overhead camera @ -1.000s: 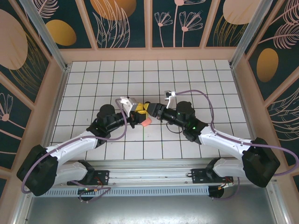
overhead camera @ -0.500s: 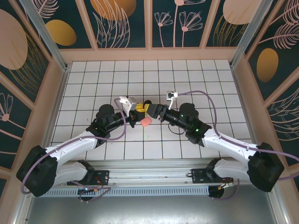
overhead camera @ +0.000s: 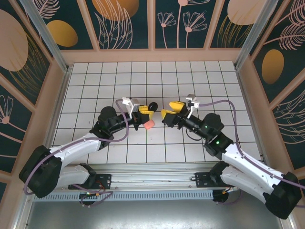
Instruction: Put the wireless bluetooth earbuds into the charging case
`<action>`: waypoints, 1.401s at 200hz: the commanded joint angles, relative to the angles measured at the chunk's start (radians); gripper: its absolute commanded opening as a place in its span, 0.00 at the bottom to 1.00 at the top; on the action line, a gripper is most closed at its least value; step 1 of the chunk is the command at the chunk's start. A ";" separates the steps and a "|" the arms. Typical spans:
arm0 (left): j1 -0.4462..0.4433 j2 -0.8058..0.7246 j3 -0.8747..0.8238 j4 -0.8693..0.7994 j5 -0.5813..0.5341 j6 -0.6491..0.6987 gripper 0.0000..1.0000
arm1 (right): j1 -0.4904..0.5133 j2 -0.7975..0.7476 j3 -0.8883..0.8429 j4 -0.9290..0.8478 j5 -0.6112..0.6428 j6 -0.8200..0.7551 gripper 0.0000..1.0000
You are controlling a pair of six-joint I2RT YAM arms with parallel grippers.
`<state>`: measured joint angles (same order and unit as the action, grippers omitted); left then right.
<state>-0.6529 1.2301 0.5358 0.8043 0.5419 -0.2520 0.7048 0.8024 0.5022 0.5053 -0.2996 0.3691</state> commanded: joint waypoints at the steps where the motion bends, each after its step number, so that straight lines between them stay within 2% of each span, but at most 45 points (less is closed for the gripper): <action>1: 0.003 0.016 -0.007 0.135 0.040 -0.059 0.14 | -0.069 -0.025 -0.014 0.011 -0.158 -0.169 0.71; 45: 0.008 0.056 0.033 0.156 0.093 -0.073 0.14 | -0.185 -0.014 0.027 -0.046 -0.335 -0.311 0.68; 81: 0.055 0.104 0.031 0.285 0.200 -0.160 0.14 | -0.223 -0.013 0.057 -0.096 -0.424 -0.372 0.67; 128: 0.057 0.127 0.061 0.348 0.321 -0.205 0.15 | -0.242 0.033 0.143 -0.205 -0.577 -0.434 0.66; 168: 0.056 0.131 0.074 0.361 0.378 -0.205 0.15 | -0.240 0.084 0.219 -0.272 -0.626 -0.500 0.71; 186: 0.055 0.137 0.080 0.361 0.403 -0.205 0.15 | -0.242 0.102 0.234 -0.219 -0.593 -0.448 0.71; 208: 0.056 0.138 0.097 0.352 0.441 -0.211 0.15 | -0.242 0.131 0.251 -0.184 -0.618 -0.443 0.71; 247: 0.055 0.113 0.128 0.258 0.467 -0.158 0.15 | -0.241 0.242 0.372 -0.373 -0.801 -0.563 0.71; 280: 0.055 0.084 0.149 0.125 0.459 -0.084 0.15 | -0.241 0.293 0.482 -0.590 -0.829 -0.730 0.69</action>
<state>-0.5964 1.3529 0.6395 1.0458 0.9806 -0.4194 0.4671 1.0748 0.8818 0.1204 -1.0504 -0.1905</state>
